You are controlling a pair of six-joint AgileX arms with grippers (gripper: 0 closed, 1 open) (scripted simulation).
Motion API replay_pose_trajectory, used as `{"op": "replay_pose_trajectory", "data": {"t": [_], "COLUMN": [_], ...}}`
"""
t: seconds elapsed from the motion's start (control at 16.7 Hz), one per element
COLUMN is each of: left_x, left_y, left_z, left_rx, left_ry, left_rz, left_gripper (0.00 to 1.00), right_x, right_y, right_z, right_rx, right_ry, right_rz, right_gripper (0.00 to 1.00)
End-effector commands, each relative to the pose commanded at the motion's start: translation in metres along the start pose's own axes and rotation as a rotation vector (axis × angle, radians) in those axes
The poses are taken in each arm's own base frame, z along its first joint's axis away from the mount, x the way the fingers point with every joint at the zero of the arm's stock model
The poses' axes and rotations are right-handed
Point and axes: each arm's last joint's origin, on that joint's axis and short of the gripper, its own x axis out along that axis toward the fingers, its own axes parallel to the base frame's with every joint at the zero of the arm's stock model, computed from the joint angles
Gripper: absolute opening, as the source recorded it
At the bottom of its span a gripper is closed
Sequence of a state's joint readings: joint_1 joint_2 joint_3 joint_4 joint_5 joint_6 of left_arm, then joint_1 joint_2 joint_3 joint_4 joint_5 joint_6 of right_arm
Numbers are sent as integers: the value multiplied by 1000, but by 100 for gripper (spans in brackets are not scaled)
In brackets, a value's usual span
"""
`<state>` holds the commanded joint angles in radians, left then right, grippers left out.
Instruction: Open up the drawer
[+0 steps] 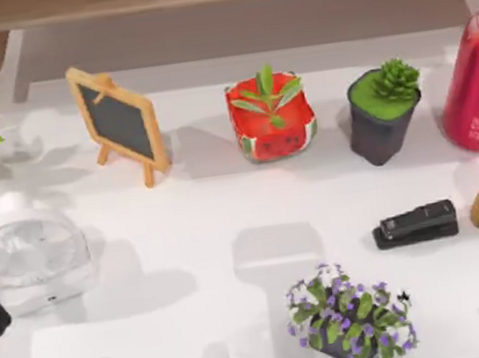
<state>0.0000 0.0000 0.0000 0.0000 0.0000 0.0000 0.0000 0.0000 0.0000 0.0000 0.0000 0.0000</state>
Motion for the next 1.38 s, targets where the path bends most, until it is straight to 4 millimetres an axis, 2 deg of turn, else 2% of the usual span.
{"op": "replay_pose_trajectory", "data": {"t": [0.18, 0.42, 0.66, 1.02, 1.2, 1.38], "left_x": [0, 0, 0, 0, 0, 0], "left_y": [0, 0, 0, 0, 0, 0], "left_z": [0, 0, 0, 0, 0, 0], "left_rx": [0, 0, 0, 0, 0, 0], "left_ry": [0, 0, 0, 0, 0, 0], "left_rz": [0, 0, 0, 0, 0, 0], "left_gripper": [100, 100, 100, 100, 100, 100], "right_x": [0, 5, 32, 88, 99, 100], "right_y": [-1, -7, -19, -49, -60, -60], "right_z": [5, 42, 79, 111, 123, 124], "right_rx": [0, -5, -3, 9, 1, 0], "right_ry": [-10, -57, -15, 31, 3, 0], "right_rz": [0, -2, -2, 0, 0, 0], "right_gripper": [100, 100, 100, 100, 100, 100]}}
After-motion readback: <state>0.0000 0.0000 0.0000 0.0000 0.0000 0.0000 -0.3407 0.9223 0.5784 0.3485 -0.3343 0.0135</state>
